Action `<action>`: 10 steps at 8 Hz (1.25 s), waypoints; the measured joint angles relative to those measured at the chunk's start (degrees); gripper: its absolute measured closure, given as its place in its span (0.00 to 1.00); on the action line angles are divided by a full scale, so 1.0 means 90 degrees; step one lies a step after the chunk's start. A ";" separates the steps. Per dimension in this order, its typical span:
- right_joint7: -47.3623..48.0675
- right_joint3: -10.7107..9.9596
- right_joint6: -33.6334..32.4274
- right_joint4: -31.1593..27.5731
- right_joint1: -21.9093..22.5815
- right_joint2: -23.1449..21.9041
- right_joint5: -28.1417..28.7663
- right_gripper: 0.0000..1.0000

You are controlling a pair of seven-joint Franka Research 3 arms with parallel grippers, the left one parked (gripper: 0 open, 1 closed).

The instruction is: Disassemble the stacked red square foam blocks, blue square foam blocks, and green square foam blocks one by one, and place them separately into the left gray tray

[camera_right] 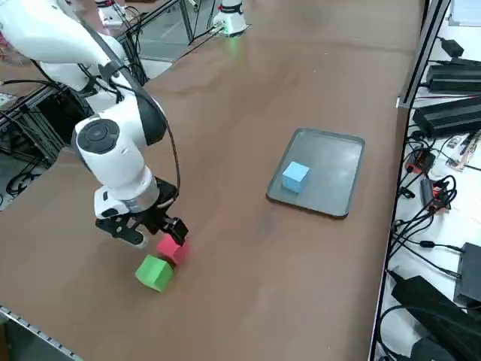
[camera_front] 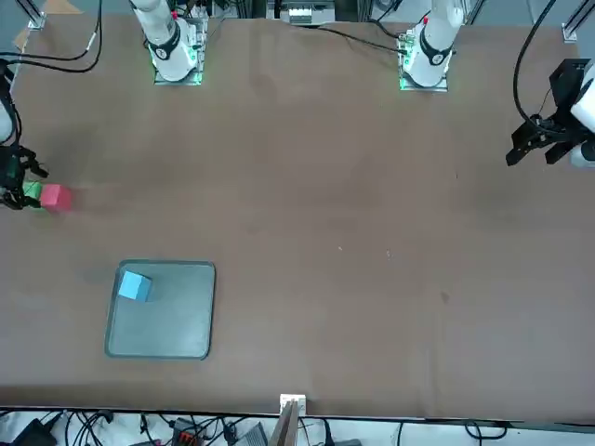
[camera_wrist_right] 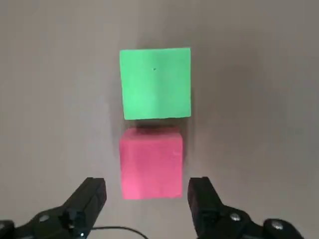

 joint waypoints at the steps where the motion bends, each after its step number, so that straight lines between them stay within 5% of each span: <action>1: 0.0000 0.0000 0.0100 -0.0101 -0.0001 0.0006 0.0000 0.00; 10: 0.0000 -0.0005 0.0566 -0.0174 -0.0124 0.0324 0.0000 0.00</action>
